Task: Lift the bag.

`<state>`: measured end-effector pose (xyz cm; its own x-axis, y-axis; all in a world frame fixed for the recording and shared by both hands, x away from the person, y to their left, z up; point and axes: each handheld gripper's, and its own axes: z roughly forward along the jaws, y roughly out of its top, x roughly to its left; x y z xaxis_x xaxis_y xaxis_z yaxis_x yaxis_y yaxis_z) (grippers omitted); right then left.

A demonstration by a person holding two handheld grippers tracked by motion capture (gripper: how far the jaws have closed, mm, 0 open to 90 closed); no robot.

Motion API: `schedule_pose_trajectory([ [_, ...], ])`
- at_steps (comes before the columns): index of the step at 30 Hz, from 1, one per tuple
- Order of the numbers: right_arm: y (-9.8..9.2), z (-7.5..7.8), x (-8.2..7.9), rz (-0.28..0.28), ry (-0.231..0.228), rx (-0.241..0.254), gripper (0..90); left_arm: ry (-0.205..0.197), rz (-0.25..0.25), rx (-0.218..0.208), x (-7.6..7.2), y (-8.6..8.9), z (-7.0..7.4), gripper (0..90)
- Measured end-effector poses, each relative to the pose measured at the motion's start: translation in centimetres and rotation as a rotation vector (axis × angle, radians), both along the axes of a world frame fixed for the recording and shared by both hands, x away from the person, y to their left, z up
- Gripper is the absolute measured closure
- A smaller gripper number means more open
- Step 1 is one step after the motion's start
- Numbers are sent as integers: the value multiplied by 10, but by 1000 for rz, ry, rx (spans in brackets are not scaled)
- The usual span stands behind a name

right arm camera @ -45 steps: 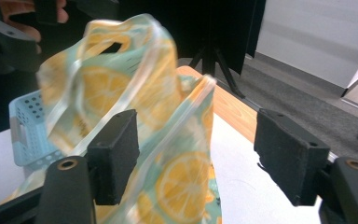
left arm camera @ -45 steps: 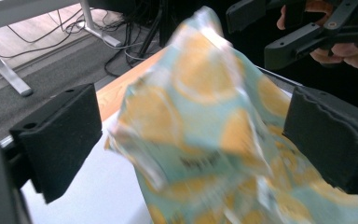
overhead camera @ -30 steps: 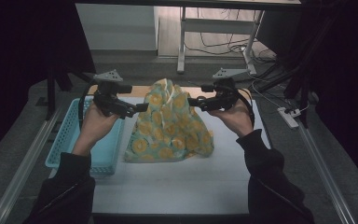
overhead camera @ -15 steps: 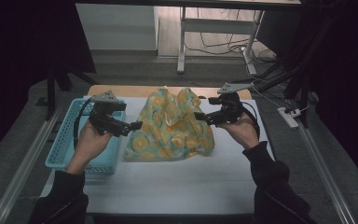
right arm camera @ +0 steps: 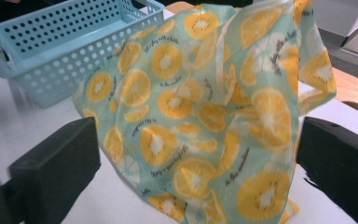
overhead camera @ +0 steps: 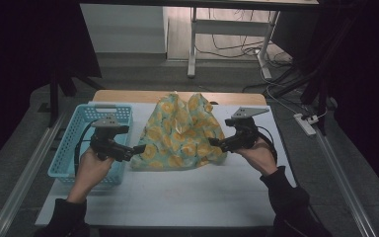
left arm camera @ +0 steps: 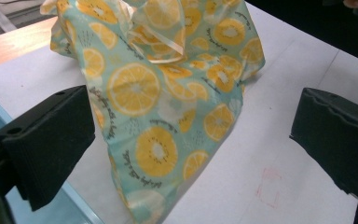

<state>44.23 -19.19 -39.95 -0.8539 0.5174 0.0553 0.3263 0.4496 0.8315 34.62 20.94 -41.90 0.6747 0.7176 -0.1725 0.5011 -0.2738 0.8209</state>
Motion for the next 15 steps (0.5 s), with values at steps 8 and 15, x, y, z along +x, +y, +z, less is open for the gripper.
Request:
schedule_pose_trajectory([
  [8,-10,-21,-20,-18,-8,1,0,7,2,-1,-22,4,-19,0],
  [15,-20,-35,-38,-36,-7,1,0,29,8,8,-43,8,-34,0],
])
